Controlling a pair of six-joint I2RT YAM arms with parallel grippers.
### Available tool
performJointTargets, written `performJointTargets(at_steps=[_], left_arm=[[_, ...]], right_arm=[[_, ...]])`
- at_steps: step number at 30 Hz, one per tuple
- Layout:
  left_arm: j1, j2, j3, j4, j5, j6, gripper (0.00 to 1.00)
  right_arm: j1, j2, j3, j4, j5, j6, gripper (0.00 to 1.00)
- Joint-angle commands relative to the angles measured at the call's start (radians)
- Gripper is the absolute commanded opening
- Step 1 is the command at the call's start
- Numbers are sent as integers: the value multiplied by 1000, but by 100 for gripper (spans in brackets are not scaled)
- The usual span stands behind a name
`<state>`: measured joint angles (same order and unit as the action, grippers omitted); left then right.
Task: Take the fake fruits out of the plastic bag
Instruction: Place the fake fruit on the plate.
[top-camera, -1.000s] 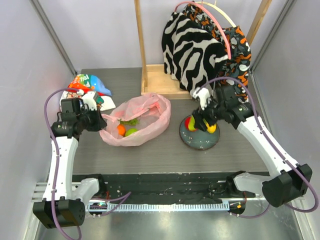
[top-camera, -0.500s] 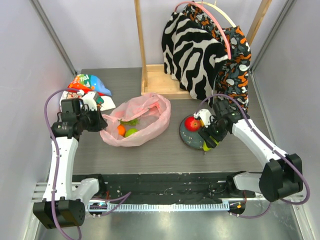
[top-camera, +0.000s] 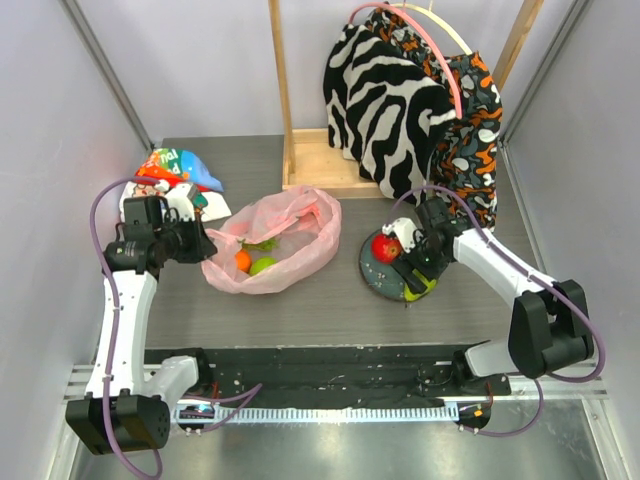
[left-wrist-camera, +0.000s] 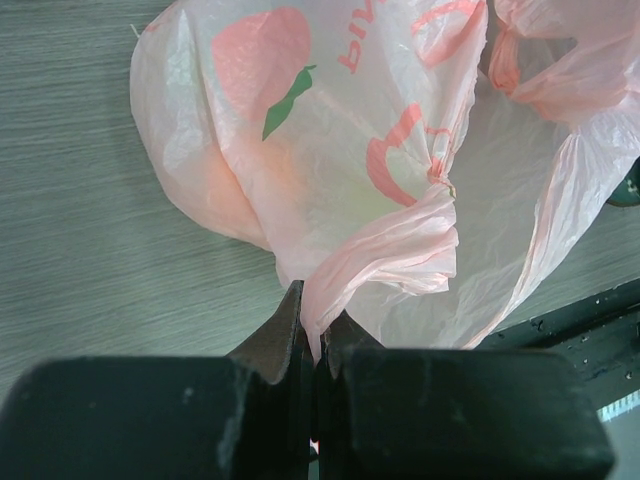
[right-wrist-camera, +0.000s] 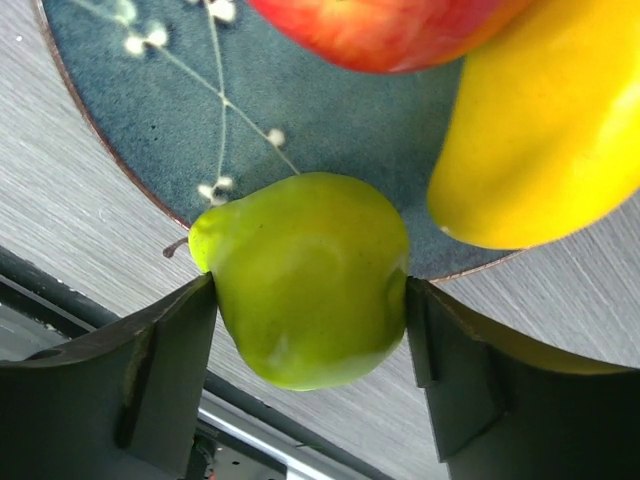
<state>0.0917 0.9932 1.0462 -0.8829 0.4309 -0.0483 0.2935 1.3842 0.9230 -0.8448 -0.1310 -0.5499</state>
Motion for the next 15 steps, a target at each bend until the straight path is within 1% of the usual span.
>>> performJointTargets(at_steps=[1, 2, 3, 4, 8, 9, 11, 12, 14, 15], left_arm=[[-1, 1, 20, 1, 25, 7, 0], [-1, -1, 21, -7, 23, 16, 0], [-1, -2, 20, -8, 20, 22, 0], [-1, -2, 15, -8, 17, 27, 0], [-1, 1, 12, -7, 19, 34, 0], [-1, 1, 12, -7, 17, 36, 0], [-1, -4, 12, -19, 5, 45, 0], [-1, -8, 9, -28, -3, 69, 0], [-3, -24, 2, -51, -81, 77, 0], [-1, -31, 0, -63, -102, 99, 0]], right_arm=[[-1, -11, 106, 3, 50, 36, 84], [-1, -16, 134, -16, 36, 53, 88], [-2, -20, 166, -57, 7, 57, 99], [-2, -17, 234, -80, -11, 65, 100], [-1, 21, 404, -151, -62, 99, 100], [2, 32, 469, -171, -85, 105, 100], [27, 62, 531, -177, -159, 113, 100], [41, 73, 592, -151, -186, 137, 100], [93, 104, 646, -103, -249, 169, 99], [164, 119, 698, -52, -268, 180, 98]])
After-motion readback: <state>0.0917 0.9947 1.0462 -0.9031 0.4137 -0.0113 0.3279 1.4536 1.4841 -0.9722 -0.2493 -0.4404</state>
